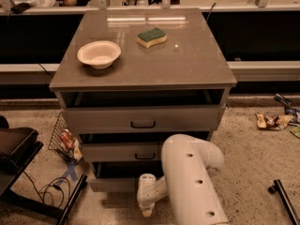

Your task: Open bottom drawer

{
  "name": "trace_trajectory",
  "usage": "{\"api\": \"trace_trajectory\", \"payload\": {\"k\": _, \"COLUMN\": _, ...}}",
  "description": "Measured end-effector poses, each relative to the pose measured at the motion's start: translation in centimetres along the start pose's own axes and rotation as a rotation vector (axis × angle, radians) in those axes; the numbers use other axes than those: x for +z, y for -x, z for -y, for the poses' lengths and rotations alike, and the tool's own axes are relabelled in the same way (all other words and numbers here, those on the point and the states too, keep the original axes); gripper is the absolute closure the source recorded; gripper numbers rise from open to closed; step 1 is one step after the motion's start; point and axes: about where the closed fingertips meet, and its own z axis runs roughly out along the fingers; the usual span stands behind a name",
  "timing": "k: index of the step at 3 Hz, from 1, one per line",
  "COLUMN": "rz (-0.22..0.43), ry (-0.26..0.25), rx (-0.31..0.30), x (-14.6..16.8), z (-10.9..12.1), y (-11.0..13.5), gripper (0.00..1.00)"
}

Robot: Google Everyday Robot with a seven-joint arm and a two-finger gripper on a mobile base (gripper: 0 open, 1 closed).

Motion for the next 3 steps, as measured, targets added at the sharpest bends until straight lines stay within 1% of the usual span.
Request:
{"api": "trace_trajectory", "payload": {"k": 1, "rz": 0.0, "ry": 0.0, "rx": 0.0, "x": -0.51, "z": 0.0, "y": 0.02, "gripper": 0.7}}
{"api": "trace_trajectory", "payload": {"k": 2, "rz": 0.0, "ry": 0.0, "rx": 0.0, "x": -1.17, "z": -0.01, "y": 0.04, "gripper": 0.99}}
{"api": "trace_trajectory", "payload": {"k": 3, "rz": 0.0, "ry": 0.0, "rx": 0.0, "x": -1.21, "z": -0.05, "y": 0.03, "gripper": 1.0}}
